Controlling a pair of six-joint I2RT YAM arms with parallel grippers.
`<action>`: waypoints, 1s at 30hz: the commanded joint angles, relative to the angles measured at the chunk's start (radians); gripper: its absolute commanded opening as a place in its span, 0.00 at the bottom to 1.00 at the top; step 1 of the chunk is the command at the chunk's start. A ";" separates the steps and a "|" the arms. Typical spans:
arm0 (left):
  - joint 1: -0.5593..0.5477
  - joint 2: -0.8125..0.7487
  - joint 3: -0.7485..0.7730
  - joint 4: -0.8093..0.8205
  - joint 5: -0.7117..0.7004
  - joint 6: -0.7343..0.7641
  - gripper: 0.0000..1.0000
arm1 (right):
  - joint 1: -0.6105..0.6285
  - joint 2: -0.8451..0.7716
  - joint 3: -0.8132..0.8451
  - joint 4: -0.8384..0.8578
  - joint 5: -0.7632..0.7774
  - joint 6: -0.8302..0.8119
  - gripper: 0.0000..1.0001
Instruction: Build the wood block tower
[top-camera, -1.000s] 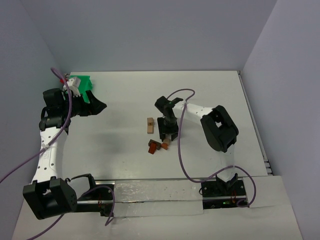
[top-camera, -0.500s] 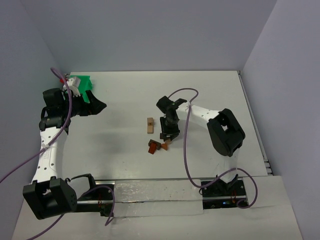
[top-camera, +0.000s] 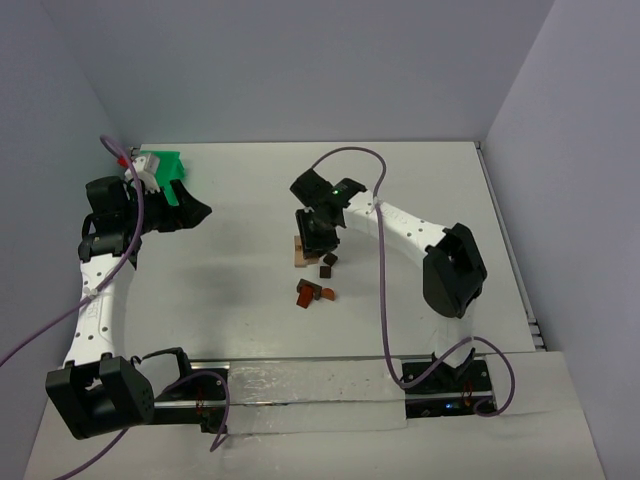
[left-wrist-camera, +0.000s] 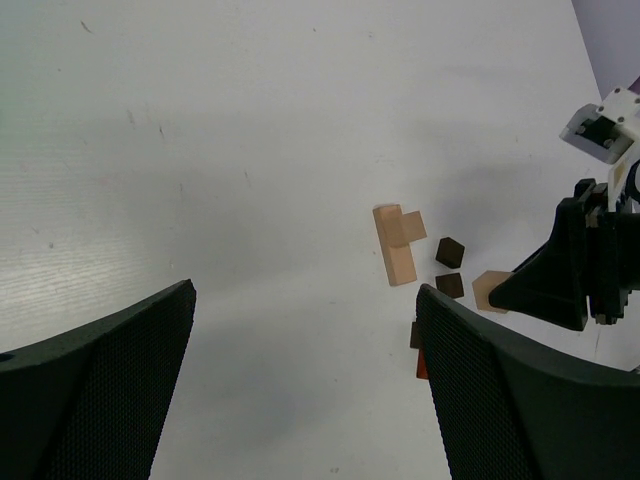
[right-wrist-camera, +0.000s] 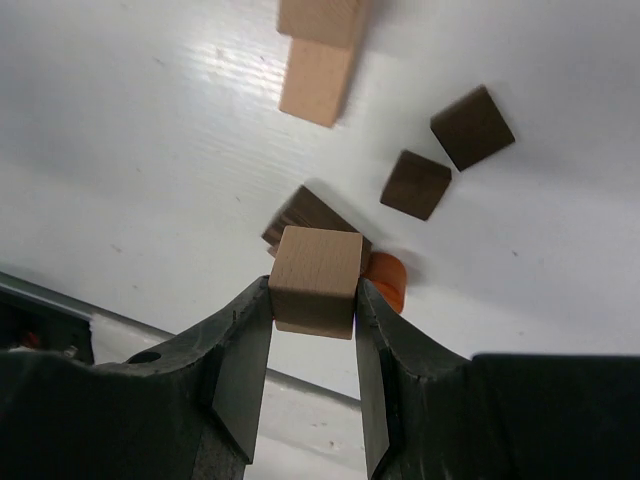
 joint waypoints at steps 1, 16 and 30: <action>0.004 -0.025 0.015 0.028 -0.034 -0.006 0.97 | 0.010 0.063 0.120 -0.058 0.018 0.037 0.00; 0.004 -0.006 0.014 0.048 -0.042 -0.023 0.97 | 0.007 0.238 0.248 -0.092 0.042 0.076 0.00; 0.004 0.003 0.005 0.056 -0.040 -0.021 0.98 | 0.003 0.239 0.258 -0.085 -0.021 0.099 0.00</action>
